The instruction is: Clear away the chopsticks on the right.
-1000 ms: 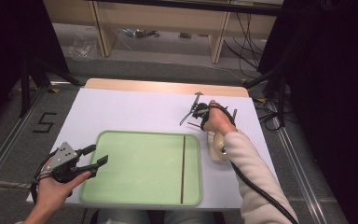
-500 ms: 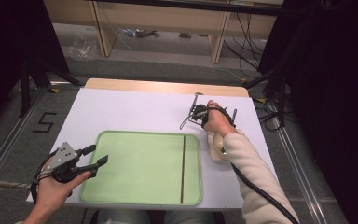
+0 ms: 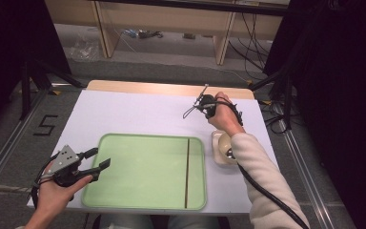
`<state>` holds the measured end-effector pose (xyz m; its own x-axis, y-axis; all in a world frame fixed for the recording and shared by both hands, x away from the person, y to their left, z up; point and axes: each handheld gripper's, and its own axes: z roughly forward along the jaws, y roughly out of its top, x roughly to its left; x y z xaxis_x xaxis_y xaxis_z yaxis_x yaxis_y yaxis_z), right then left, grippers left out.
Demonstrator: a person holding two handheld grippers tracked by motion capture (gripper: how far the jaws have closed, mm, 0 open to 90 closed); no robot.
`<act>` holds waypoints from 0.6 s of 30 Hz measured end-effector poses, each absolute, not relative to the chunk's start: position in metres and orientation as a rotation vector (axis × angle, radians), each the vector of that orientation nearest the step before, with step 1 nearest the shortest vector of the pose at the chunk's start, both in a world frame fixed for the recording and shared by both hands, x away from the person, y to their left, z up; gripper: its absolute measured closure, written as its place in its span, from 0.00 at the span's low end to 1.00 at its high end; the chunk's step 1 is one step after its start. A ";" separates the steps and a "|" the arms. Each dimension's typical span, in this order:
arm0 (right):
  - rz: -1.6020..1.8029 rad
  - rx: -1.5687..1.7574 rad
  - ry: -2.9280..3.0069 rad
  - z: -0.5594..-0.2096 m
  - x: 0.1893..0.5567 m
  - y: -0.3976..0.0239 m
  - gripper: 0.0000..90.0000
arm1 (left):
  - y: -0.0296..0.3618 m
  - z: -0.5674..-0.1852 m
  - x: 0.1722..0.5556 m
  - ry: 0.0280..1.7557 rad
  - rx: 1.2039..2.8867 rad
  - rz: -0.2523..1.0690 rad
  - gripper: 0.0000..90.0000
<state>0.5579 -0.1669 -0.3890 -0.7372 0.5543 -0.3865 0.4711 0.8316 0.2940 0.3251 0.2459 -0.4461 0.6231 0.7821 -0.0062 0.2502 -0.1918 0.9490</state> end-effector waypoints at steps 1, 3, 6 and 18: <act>0.293 0.780 2.520 -0.383 0.558 -0.168 0.97 | 0.246 -0.446 0.326 0.837 1.739 0.599 0.41; 0.374 0.839 2.478 -0.373 0.557 -0.168 0.97 | 0.246 -0.446 0.326 0.839 1.740 0.600 0.41; 0.483 0.898 2.430 -0.360 0.556 -0.169 0.97 | 0.246 -0.446 0.325 0.845 1.737 0.601 0.41; 0.748 1.070 2.312 -0.339 0.549 -0.165 0.97 | 0.246 -0.446 0.326 0.837 1.740 0.600 0.41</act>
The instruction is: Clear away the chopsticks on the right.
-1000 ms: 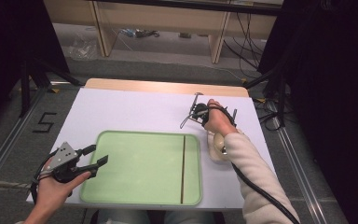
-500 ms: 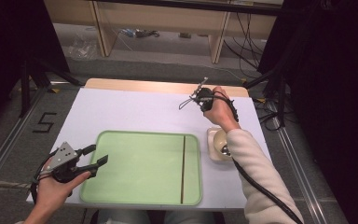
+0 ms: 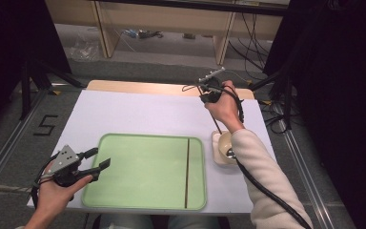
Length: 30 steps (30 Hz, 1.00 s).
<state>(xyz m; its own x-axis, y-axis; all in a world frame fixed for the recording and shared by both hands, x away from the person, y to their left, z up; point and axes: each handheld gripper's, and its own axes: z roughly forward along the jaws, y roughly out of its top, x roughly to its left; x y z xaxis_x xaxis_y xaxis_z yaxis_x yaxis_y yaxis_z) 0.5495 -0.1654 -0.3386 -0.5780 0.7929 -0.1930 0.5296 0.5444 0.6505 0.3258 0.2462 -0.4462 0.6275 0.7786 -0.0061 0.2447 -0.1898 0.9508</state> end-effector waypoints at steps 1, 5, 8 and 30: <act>0.767 1.078 2.312 -0.337 0.550 -0.166 0.97 | 0.246 -0.446 0.324 0.854 1.745 0.599 0.41; 0.844 1.204 2.253 -0.332 0.545 -0.164 0.97 | 0.247 -0.446 0.325 0.841 1.742 0.601 0.41; 0.880 1.231 2.231 -0.329 0.544 -0.165 0.97 | 0.246 -0.446 0.326 0.839 1.735 0.600 0.41; 1.069 1.430 2.185 -0.325 0.515 -0.159 0.97 | 0.244 -0.445 0.321 0.903 1.724 0.567 0.41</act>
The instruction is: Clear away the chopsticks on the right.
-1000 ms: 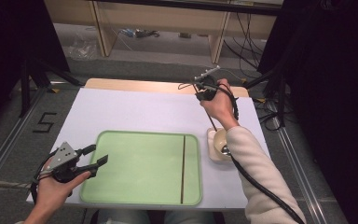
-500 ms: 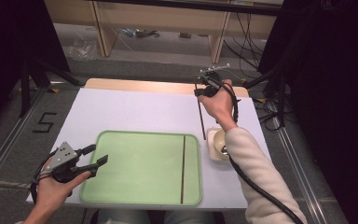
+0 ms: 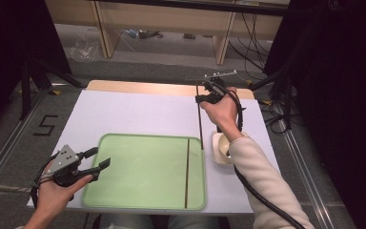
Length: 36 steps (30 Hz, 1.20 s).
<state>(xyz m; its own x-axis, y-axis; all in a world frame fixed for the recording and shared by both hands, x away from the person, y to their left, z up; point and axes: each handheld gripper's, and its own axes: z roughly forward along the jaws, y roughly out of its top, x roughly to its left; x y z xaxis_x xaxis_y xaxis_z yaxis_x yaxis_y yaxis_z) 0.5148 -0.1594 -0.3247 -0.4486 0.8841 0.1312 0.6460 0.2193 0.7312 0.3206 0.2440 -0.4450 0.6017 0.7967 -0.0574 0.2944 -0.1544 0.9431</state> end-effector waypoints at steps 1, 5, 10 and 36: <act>1.081 1.439 2.197 -0.325 0.513 -0.159 0.97 | 0.244 -0.445 0.320 0.905 1.722 0.566 0.41; 1.102 1.438 2.199 -0.330 0.508 -0.159 0.97 | 0.244 -0.445 0.320 0.903 1.724 0.567 0.41; 1.113 1.448 2.212 -0.336 0.501 -0.158 0.97 | 0.244 -0.444 0.320 0.912 1.717 0.575 0.41; 1.135 1.619 2.211 -0.371 0.486 -0.168 0.97 | 0.244 -0.445 0.320 0.914 1.717 0.573 0.41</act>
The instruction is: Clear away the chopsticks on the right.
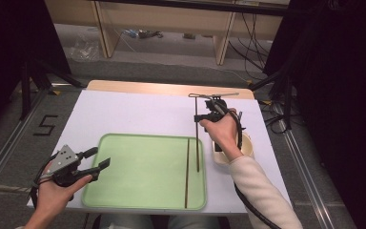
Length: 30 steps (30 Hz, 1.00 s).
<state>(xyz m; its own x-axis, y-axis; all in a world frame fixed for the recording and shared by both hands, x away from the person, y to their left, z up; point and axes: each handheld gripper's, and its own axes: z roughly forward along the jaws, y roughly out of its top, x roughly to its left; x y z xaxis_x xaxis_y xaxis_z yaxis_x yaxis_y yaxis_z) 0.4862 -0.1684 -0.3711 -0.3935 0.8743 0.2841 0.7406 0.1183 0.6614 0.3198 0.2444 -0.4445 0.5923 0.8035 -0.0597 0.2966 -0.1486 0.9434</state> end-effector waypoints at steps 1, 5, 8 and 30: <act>1.122 1.617 2.219 -0.372 0.486 -0.170 0.97 | 0.244 -0.445 0.320 0.913 1.719 0.572 0.41; 1.113 1.712 2.213 -0.379 0.480 -0.170 0.97 | 0.244 -0.445 0.320 0.911 1.722 0.571 0.41; 1.112 1.696 2.221 -0.387 0.479 -0.174 0.97 | 0.244 -0.445 0.320 0.911 1.724 0.569 0.41; 1.022 1.734 2.274 -0.418 0.461 -0.173 0.96 | 0.244 -0.445 0.320 0.914 1.724 0.566 0.41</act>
